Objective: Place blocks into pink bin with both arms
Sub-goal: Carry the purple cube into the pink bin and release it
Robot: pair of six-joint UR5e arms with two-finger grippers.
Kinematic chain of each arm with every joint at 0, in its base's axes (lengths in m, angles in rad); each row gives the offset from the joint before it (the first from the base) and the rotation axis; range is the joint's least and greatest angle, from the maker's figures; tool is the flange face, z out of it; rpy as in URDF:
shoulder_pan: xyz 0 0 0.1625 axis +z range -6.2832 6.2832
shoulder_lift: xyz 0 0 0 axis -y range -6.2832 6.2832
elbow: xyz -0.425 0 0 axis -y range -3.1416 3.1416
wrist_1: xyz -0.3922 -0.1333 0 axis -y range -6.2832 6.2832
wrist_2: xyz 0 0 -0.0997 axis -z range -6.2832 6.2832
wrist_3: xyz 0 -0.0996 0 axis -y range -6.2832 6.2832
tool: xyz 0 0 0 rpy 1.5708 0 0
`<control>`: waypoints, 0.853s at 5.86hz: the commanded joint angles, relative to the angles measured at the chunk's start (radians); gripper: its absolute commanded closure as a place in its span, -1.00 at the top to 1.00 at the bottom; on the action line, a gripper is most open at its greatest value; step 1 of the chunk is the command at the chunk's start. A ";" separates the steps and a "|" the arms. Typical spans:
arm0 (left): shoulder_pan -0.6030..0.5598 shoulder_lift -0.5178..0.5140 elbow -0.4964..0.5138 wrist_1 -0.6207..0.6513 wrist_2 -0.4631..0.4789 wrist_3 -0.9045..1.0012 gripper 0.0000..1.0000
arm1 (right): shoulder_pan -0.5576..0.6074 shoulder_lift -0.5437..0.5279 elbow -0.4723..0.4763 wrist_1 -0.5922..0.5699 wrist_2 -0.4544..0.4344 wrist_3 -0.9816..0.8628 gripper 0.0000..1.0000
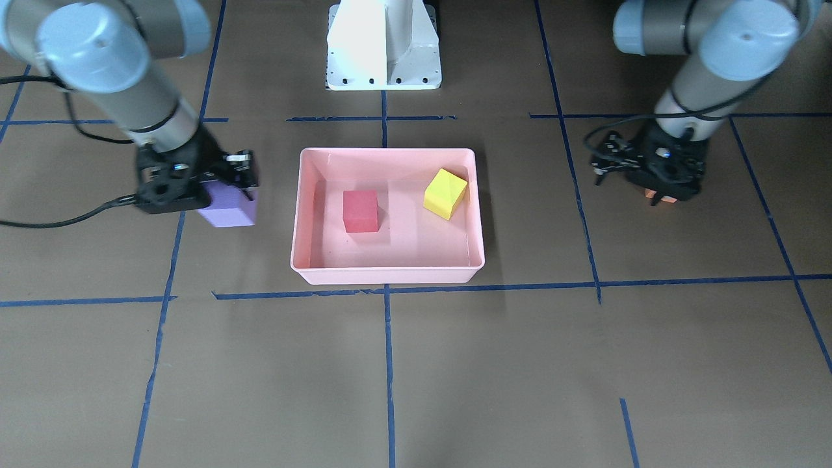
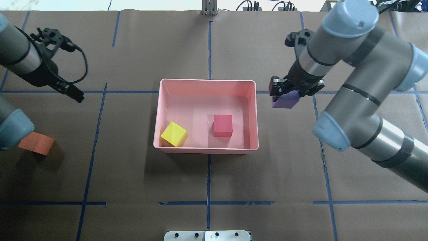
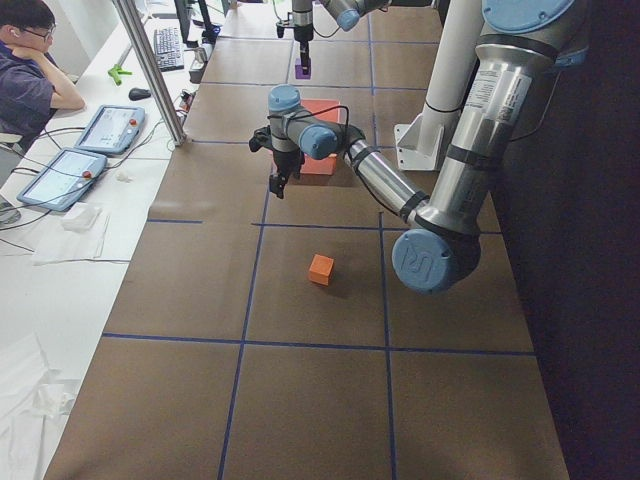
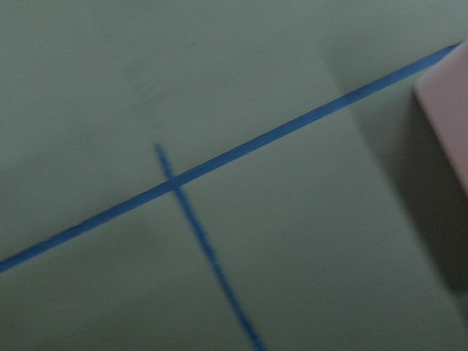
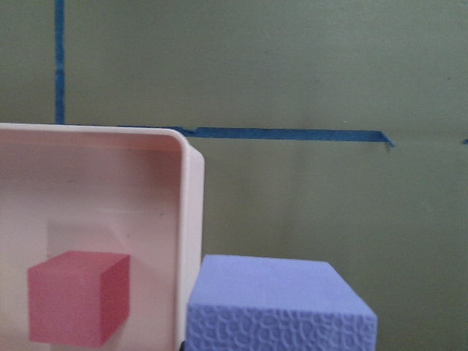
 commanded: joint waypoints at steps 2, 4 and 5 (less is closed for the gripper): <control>-0.071 0.141 0.006 -0.101 -0.035 0.117 1.00 | -0.163 0.260 -0.168 -0.039 -0.159 0.249 -0.12; -0.073 0.160 0.016 -0.135 -0.037 0.120 1.00 | -0.203 0.393 -0.328 -0.003 -0.204 0.327 0.43; -0.077 0.188 0.015 -0.152 -0.037 0.127 1.00 | -0.212 0.445 -0.390 0.007 -0.218 0.335 0.98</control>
